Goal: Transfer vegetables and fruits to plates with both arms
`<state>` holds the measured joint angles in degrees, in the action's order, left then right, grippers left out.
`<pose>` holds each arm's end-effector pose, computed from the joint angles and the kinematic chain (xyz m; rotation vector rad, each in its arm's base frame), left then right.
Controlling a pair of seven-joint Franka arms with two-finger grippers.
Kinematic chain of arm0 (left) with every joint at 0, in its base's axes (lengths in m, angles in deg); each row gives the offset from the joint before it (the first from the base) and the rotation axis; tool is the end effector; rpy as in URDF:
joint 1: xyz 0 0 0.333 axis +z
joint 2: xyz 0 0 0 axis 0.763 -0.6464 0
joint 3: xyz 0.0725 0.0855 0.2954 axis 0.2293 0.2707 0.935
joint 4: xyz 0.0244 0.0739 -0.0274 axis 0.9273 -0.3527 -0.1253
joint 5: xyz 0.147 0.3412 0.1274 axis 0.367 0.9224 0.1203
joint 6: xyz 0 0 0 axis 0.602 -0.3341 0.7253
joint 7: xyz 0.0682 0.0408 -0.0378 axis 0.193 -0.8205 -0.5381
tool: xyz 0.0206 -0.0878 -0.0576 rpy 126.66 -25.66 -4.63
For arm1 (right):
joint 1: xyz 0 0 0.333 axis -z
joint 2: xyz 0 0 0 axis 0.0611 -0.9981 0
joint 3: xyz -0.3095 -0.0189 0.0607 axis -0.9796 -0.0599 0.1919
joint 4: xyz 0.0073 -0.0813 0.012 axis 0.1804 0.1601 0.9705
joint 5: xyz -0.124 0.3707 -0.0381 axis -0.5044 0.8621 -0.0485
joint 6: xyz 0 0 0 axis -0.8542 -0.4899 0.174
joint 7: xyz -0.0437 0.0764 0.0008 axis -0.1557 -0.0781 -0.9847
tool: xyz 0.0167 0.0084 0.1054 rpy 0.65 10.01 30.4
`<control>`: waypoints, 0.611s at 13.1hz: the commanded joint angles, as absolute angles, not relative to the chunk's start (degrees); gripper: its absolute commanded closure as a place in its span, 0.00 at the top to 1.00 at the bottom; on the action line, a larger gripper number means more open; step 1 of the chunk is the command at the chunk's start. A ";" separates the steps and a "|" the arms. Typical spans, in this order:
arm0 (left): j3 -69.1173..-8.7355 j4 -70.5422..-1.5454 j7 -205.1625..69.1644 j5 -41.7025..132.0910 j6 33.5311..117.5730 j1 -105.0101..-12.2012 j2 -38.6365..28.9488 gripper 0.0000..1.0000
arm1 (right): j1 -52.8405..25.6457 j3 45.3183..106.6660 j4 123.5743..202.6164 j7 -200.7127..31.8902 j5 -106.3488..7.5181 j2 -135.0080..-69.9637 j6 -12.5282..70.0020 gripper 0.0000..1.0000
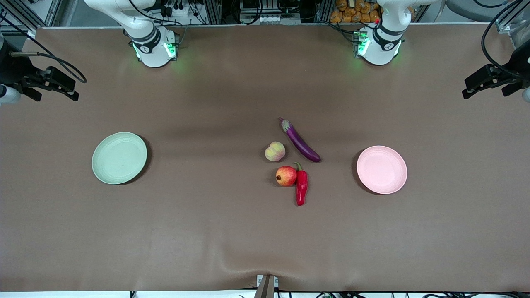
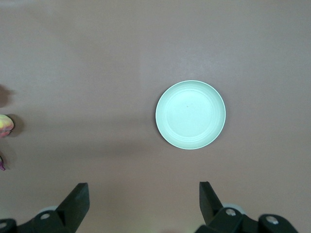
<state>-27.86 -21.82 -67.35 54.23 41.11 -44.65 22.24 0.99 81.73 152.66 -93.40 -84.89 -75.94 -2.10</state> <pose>0.5324 -0.0205 0.6648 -3.1341 -0.1019 0.0381 0.5277 0.0287 0.6582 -3.1174 0.0279 0.0244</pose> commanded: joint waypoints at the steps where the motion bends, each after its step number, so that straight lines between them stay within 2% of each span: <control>1: -28.77 -20.97 -68.05 54.10 38.73 -44.54 22.27 1.00 | 0.95 81.62 152.93 -93.49 -83.89 -75.86 -1.63 1.00; 8: -28.86 -21.58 -70.51 53.48 37.84 -44.37 22.53 1.00 | 0.86 81.62 152.93 -93.49 -83.89 -75.95 -1.80 1.00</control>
<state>-28.62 -21.86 -69.30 54.23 38.81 -44.67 22.24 0.98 81.75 152.66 -93.40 -84.86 -76.18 -1.99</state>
